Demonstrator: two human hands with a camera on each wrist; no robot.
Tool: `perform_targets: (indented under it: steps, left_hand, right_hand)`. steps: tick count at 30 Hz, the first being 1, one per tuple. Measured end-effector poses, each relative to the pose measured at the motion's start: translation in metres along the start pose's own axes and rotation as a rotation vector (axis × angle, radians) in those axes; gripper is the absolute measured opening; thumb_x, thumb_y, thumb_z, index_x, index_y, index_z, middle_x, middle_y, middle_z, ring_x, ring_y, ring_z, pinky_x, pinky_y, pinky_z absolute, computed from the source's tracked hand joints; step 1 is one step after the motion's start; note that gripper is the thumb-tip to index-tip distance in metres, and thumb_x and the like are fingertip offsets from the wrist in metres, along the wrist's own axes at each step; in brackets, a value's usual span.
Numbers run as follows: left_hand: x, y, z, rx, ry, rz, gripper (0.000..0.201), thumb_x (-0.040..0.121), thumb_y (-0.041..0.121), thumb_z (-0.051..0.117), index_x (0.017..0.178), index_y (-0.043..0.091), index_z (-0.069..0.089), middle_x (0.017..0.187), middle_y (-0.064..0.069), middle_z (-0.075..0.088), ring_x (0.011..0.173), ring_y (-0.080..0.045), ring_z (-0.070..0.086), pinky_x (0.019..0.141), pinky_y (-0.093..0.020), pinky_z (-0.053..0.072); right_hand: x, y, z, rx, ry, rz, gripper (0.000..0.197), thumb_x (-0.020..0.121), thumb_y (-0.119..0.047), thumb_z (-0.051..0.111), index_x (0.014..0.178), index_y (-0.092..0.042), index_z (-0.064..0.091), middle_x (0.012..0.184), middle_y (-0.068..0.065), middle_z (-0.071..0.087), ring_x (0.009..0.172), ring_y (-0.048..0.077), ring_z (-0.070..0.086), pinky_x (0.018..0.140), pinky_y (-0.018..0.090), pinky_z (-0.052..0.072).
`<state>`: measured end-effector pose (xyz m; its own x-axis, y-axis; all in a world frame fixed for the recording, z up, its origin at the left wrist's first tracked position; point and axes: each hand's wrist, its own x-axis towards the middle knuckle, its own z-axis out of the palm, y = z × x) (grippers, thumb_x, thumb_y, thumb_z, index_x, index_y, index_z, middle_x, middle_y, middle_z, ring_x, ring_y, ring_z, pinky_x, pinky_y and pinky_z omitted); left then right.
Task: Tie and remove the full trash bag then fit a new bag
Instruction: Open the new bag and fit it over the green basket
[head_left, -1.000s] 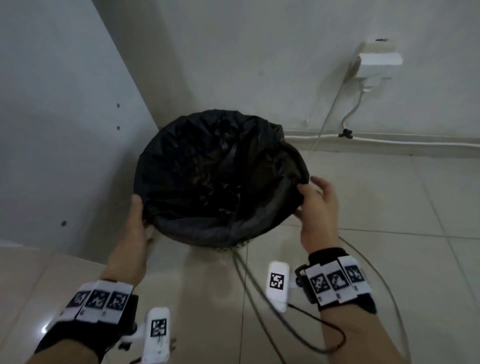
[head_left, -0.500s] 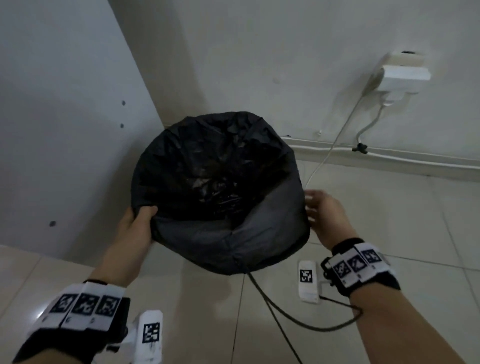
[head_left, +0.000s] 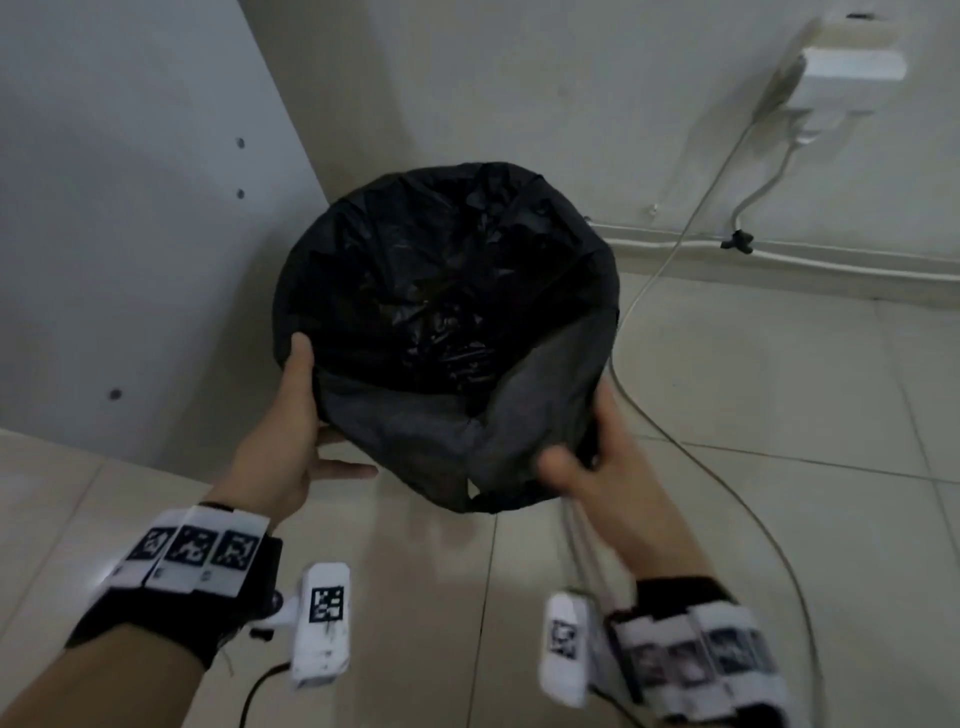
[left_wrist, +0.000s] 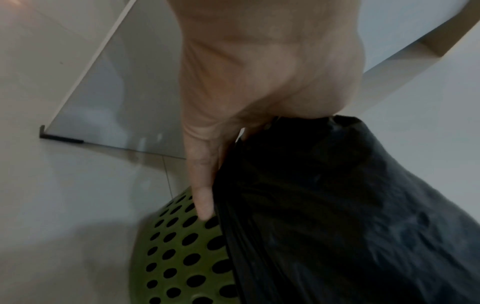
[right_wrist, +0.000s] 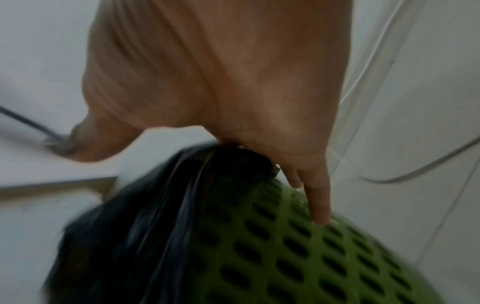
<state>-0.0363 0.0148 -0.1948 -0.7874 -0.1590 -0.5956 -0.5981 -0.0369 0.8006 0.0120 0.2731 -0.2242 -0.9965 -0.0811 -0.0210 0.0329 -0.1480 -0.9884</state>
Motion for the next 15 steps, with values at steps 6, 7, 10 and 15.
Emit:
perform_targets:
  steps: [6,7,10,15]
  left_hand:
    - [-0.015,-0.013,0.003,-0.122,-0.058,0.138,0.058,0.087,0.078,0.026,0.129,0.050,0.053,0.135,0.009,0.064,0.116,-0.018,0.064,0.096,-0.048,0.053]
    - [-0.017,-0.019,0.003,-0.156,-0.085,0.160,0.055,0.089,0.074,0.029,0.130,0.048,0.054,0.135,0.008,0.064,0.118,-0.021,0.064,0.097,-0.048,0.052]
    - [-0.023,-0.039,0.009,-0.221,-0.165,0.153,0.048,0.094,0.056,0.048,0.136,0.033,0.057,0.130,0.004,0.068,0.121,-0.030,0.062,0.105,-0.053,0.047]
    - [-0.030,-0.051,0.033,-0.177,-0.116,0.132,0.028,0.096,0.015,0.061,0.121,0.004,0.068,0.118,-0.011,0.074,0.112,-0.026,0.069,0.106,-0.046,0.049]
  right_hand:
    - [0.003,0.016,0.037,-0.449,0.383,0.110,0.029,0.081,-0.016,0.076,0.109,-0.016,0.067,0.088,-0.019,0.067,0.078,-0.007,0.061,0.064,0.002,0.044]
    - [0.004,0.018,0.036,-0.443,0.443,0.107,0.014,0.083,-0.012,0.073,0.096,-0.013,0.068,0.080,-0.016,0.067,0.073,0.000,0.063,0.058,0.006,0.044]
    - [0.010,0.023,0.040,-0.188,0.542,0.140,0.009,0.084,-0.006,0.068,0.087,-0.014,0.070,0.082,0.001,0.074,0.080,0.016,0.069,0.067,0.027,0.056]
    - [0.015,0.026,0.051,0.126,0.549,0.298,0.024,0.087,0.003,0.061,0.079,-0.017,0.072,0.085,0.010,0.072,0.085,0.028,0.067,0.079,0.048,0.058]
